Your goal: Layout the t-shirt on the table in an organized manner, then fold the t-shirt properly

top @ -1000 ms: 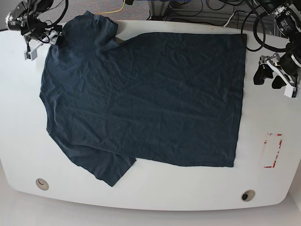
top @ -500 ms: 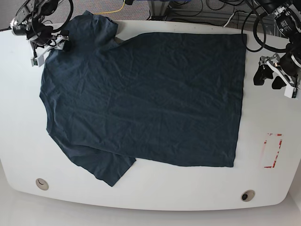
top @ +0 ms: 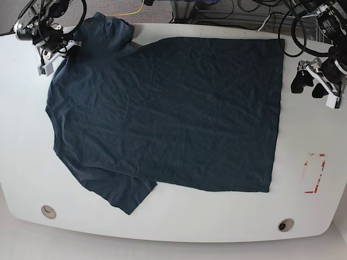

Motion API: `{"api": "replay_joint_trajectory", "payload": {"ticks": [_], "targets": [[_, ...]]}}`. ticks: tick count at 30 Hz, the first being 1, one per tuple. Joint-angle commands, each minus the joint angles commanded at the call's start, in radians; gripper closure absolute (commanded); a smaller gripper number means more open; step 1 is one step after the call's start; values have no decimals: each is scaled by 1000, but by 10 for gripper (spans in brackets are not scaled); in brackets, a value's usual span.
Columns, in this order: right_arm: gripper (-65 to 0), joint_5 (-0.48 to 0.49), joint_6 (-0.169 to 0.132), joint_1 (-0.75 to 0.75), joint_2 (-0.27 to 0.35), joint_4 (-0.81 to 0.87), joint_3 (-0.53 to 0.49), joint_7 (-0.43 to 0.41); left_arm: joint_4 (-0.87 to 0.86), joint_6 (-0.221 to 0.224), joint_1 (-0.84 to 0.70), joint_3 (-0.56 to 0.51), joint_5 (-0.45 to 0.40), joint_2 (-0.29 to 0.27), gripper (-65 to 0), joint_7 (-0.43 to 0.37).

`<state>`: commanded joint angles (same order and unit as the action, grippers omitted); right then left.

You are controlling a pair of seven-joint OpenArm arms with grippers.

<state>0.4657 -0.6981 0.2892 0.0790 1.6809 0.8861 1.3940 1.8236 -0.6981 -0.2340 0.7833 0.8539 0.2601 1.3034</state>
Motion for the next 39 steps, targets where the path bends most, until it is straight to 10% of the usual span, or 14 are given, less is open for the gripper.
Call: {"api": "replay_joint_trajectory", "payload": {"ticks": [26,39], "targets": [[0,2,0,0,21,0,0,0,-8,0,-210,-29,-12,-64,-451,-5],[0,6,0,0,29,0,2,0,-8,0,-226,-43,-195,-104,-451,-5]]}}
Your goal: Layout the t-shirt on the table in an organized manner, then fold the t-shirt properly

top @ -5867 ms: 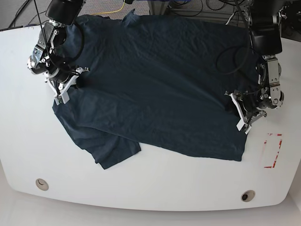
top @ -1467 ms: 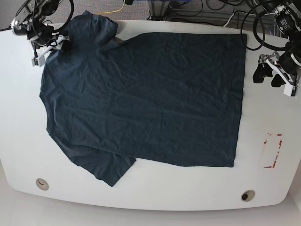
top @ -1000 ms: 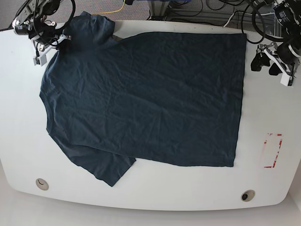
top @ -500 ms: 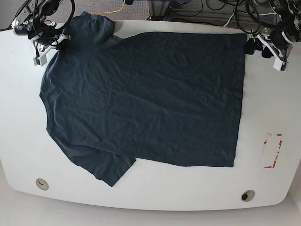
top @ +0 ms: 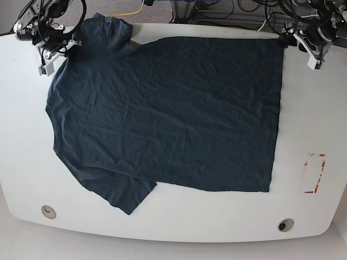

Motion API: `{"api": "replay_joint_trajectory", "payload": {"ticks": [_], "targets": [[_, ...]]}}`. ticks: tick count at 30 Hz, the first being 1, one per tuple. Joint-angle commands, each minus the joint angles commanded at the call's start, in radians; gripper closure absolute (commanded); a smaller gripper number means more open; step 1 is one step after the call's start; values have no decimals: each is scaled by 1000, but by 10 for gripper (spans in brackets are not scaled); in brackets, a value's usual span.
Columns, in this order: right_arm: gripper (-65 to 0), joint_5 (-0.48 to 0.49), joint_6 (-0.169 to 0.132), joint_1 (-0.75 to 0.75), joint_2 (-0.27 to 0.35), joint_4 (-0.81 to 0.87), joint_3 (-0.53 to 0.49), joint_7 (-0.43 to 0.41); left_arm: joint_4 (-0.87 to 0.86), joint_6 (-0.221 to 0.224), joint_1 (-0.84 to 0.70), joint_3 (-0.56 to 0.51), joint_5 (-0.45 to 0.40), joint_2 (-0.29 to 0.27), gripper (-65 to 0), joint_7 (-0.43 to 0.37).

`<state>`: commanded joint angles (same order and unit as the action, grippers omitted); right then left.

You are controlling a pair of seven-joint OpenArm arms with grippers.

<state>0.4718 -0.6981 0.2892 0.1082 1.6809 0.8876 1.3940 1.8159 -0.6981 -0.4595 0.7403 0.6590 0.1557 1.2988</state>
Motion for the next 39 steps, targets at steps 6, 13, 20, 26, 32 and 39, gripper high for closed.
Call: {"api": "replay_joint_trajectory", "payload": {"ticks": [6,13,20,26,32,39], "targets": [[0,0,0,0,0,0,0,0,-3,0,2,-77,-2,-3,-451,0],[0,2,0,0,0,0,2,0,-69,0,3,-100,-2,-26,-451,0],[-2,2,0,0,0,0,3,0,-80,0,3,-100,-2,-26,-451,2],[-2,2,0,-2,0,0,2,2,-63,0,-3,-94,3,-23,-403,5],[-2,2,0,-2,0,0,2,2,-5,0,-17,-74,3,-9,-389,6],[-2,2,0,-2,0,0,2,2,-8,0,-14,-72,-2,5,-389,8]]}}
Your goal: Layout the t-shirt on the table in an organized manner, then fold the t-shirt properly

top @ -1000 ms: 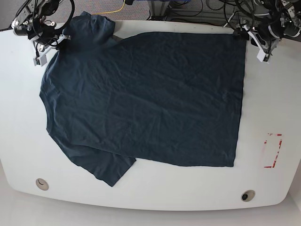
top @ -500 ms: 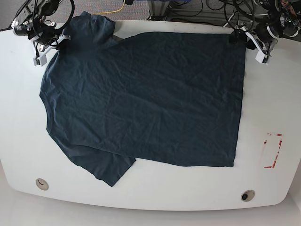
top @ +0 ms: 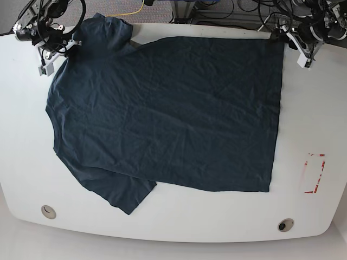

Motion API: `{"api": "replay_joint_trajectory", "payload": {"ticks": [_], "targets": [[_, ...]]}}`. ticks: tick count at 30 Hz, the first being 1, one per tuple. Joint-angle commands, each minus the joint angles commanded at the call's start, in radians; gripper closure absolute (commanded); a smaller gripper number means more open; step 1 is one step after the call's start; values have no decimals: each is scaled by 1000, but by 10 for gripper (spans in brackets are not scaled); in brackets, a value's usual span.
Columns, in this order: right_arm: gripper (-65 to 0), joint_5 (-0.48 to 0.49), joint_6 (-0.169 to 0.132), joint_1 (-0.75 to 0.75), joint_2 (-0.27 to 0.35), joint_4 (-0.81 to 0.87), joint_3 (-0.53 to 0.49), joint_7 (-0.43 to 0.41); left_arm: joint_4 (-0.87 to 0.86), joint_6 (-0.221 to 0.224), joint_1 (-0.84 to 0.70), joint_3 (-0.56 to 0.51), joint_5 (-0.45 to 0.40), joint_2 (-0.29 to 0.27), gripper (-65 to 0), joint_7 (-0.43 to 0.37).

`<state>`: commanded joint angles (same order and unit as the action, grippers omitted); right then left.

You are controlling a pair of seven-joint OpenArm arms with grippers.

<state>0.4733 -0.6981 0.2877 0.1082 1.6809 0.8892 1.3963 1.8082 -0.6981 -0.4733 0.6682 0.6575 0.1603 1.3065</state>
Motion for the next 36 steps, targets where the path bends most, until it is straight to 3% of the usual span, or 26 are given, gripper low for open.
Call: {"api": "replay_joint_trajectory", "payload": {"ticks": [15,25,36], "targets": [[-2,0,0,0,0,0,2,0,0,0,-2,-104,-2,-5,-389,0],[-2,0,0,0,0,0,2,0,-127,0,6,-106,-2,2,-389,-5],[-2,0,0,-2,0,0,2,0,-130,0,21,-106,5,3,-376,-3]]}}
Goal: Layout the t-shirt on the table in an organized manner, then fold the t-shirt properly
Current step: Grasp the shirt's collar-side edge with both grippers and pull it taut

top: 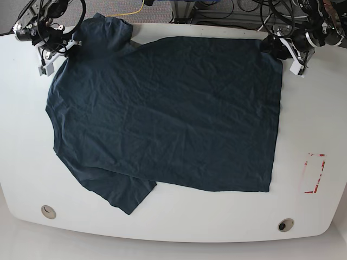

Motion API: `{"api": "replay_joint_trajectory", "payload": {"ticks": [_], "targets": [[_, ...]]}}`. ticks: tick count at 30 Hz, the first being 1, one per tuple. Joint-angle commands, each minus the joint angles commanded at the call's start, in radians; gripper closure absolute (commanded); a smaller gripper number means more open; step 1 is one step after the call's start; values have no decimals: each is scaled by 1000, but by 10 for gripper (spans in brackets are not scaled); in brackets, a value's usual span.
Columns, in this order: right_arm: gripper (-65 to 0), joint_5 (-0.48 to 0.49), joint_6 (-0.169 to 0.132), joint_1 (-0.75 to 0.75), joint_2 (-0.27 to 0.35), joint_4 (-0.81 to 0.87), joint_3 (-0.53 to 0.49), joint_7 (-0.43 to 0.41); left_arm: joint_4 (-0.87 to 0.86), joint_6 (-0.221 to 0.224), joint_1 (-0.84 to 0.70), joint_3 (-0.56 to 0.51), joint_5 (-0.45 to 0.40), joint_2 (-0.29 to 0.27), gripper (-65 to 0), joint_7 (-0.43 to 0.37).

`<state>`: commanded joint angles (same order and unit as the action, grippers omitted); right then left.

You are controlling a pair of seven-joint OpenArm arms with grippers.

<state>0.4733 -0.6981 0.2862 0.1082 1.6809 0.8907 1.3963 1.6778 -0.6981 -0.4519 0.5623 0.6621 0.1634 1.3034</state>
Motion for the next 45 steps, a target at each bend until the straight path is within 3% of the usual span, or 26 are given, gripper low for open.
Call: {"api": "replay_joint_trajectory", "payload": {"ticks": [3,5,8,15,18,29,37,45], "targets": [[-2,0,0,0,0,0,0,0,0,0,0,0,-3,2,-282,0],[-2,0,0,0,0,0,0,0,0,0,0,2,-5,2,-160,0],[0,0,0,0,0,0,0,0,0,0,0,2,-5,8,-43,0],[0,0,0,-8,0,5,0,0,32,0,2,6,0,31,-29,0],[0,0,0,-6,0,64,0,0,103,0,0,8,0,43,0,0],[0,2,0,-9,-9,285,2,0,249,0,11,8,2,68,0,3],[0,-6,0,-38,-3,288,0,0,252,0,118,31,2,83,0,91],[0,-9,0,-97,0,287,-3,0,250,0,244,31,-5,84,0,93]]}}
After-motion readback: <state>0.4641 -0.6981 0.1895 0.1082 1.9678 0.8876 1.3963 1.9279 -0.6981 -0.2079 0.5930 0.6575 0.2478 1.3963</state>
